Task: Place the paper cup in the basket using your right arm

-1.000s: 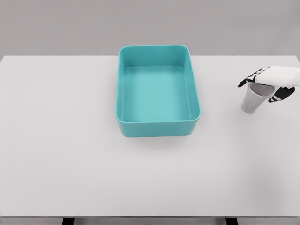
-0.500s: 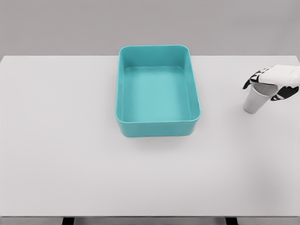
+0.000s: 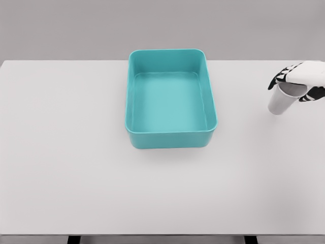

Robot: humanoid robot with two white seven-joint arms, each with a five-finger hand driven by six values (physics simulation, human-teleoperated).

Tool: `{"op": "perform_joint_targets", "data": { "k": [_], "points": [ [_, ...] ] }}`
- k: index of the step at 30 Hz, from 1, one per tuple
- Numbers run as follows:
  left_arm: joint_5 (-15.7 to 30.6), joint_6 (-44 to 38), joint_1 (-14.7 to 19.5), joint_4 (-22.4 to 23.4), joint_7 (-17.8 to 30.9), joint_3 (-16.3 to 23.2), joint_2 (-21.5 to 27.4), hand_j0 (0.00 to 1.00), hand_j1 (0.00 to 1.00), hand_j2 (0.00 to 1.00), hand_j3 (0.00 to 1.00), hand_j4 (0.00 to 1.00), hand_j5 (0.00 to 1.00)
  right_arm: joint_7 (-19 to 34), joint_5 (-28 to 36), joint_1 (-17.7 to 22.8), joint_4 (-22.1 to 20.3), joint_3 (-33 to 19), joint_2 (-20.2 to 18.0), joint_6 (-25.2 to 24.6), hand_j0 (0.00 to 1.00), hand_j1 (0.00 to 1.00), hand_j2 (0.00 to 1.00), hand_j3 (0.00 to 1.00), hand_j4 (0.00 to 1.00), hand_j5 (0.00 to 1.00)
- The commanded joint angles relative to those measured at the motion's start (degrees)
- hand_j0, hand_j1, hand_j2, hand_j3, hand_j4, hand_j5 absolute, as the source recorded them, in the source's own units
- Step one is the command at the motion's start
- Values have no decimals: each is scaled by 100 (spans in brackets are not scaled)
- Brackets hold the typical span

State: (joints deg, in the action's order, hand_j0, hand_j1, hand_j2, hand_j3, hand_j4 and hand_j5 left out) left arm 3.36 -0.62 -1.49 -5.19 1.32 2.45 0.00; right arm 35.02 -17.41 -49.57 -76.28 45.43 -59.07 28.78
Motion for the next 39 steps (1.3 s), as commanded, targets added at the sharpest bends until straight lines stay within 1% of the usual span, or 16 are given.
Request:
{"op": "perform_joint_targets", "data": {
  "k": [1,6,8,12,15,23,28,31,34,39],
  "points": [
    [-2,0,0,0,0,1,0,100,100,100,100,100,100,-2,27,-9,-18,-8,10,-12,77,77,77,77,77,77],
    [-2,0,0,0,0,1,0,100,100,100,100,100,100,-2,27,-123,-36,-8,63,-12,77,77,77,77,77,77],
    [7,0,0,0,0,1,0,100,100,100,100,100,100,-2,36,-149,-150,-8,63,-21,77,77,77,77,77,77],
    [7,0,0,0,0,1,0,100,100,100,100,100,100,-2,36,-184,-211,-8,71,-48,77,77,77,77,77,77],
    [-2,0,0,0,0,1,0,100,100,100,100,100,100,-2,36,-246,-212,-8,186,-74,77,77,77,77,77,77],
    [7,0,0,0,0,1,0,100,100,100,100,100,100,-2,36,-378,-220,-8,291,-39,77,77,77,77,77,77],
    [-2,0,0,0,0,1,0,100,100,100,100,100,100,-2,45,-519,-212,1,493,-48,77,77,77,77,77,77],
    [6,0,0,0,0,1,0,100,100,100,100,100,100,-2,45,-536,-220,1,502,-48,77,77,77,77,77,77],
    [-2,0,0,0,9,1,0,100,100,100,100,100,100,-2,97,-659,-203,9,730,-56,77,77,77,77,77,77],
    [-2,0,0,0,0,1,0,100,100,100,100,100,100,-2,97,-756,-212,9,862,-74,77,77,77,77,77,77]
  ]
}}
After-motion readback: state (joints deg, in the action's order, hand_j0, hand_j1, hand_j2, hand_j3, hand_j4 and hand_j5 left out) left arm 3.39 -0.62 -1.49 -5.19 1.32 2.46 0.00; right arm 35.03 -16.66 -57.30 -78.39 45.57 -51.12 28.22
